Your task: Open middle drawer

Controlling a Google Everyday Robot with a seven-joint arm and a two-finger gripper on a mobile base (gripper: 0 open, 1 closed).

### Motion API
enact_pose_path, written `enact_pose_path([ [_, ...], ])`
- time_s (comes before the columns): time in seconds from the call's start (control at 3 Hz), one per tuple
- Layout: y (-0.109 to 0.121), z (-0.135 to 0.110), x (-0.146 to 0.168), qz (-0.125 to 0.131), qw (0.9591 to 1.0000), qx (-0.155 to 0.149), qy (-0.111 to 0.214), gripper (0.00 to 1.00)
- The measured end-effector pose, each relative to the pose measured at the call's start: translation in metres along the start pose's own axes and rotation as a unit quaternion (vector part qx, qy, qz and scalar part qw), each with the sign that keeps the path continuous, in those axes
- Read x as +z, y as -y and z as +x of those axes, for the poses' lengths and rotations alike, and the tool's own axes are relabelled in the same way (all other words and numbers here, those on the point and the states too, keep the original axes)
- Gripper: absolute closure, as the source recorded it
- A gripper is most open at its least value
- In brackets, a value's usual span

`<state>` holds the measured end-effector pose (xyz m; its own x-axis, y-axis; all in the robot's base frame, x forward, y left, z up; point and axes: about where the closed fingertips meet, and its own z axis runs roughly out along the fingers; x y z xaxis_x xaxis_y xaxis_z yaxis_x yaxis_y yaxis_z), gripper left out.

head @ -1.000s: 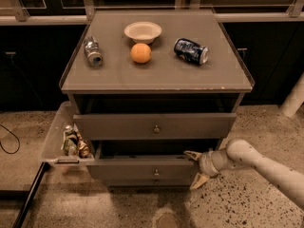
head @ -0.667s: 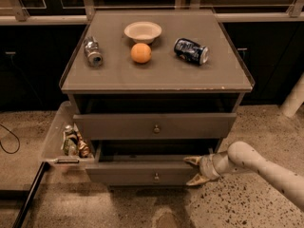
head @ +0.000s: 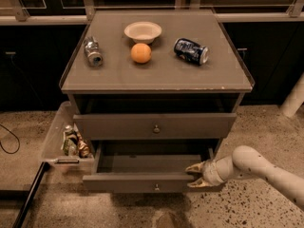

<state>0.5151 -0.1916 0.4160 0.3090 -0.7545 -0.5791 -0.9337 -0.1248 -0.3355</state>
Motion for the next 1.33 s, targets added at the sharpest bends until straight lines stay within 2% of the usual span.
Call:
enact_pose_path([
  [0.33,-0.001,-0.001,0.000,-0.001,1.0000,0.000,0.000,0.87],
  [1.0,-0.001,-0.001,0.000,-0.001,1.0000,0.000,0.001,0.38],
  [1.33,-0.012,0.002,0.005,-0.004,0.9999,-0.007,0.015,0.41],
])
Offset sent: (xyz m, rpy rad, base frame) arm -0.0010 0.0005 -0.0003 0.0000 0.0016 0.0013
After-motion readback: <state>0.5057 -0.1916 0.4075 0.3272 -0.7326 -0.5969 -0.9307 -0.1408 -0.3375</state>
